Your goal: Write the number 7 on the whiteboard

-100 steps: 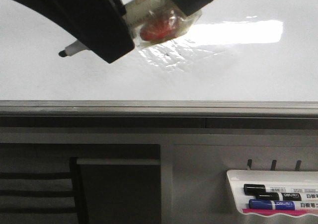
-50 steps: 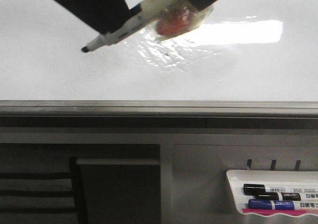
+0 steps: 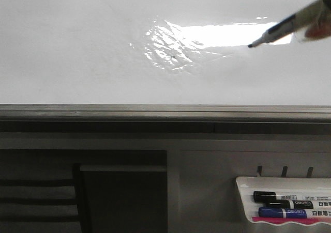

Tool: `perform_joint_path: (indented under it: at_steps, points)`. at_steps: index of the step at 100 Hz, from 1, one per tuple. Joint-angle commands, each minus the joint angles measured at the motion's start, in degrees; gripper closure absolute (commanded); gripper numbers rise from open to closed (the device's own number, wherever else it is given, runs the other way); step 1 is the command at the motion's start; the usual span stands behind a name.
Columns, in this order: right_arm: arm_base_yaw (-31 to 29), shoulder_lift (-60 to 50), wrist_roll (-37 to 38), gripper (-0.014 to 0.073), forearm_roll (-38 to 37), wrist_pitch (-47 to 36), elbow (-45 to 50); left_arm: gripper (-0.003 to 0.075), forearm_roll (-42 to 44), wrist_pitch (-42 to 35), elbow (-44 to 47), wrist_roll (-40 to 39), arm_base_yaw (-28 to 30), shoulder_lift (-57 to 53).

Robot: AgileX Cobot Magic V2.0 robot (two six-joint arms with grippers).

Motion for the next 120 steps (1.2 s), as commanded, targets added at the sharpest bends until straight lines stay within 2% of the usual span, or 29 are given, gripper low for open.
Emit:
perform_joint_path:
  at_steps: [1,18,27,38,42,51,57,120]
  points:
    - [-1.4,-1.5,1.5,0.0648,2.6,-8.9,1.3,0.0229,-4.2,-9.1,3.5,-0.7,2.2,-4.2]
    - [-0.9,-0.7,1.2,0.0648,7.3,-12.0,0.8,0.0229,-6.4,-15.0,8.9,-0.7,2.6,-6.9]
    - [-0.9,2.4,1.4,0.0648,10.4,-9.2,-3.3,0.0229,-7.2,-15.1,9.3,-0.7,2.6,-6.6]
    - [-0.9,7.2,1.3,0.0648,10.4,-5.4,-8.8,0.0229,-7.8,-15.5,9.3,-0.7,2.6,-5.5]
    - [-0.4,7.7,1.0,0.0648,11.0,-7.2,-8.4,0.0229,-7.9,-15.6,9.3,-0.7,2.6,-5.3]
    - [2.3,8.1,1.2,0.0648,11.5,-17.3,-4.3,0.0229,-7.9,-15.6,9.3,-0.7,2.6,-5.3]
    - [3.3,9.1,1.1,0.0648,11.8,-19.9,-3.0,0.0229,-7.9,-15.9,9.3,-0.7,2.6,-5.3]
    - [2.5,21.1,0.9,0.0648,9.9,-24.2,-6.9,0.0229,-7.9,-17.8,9.3,-0.7,2.6,-5.3]
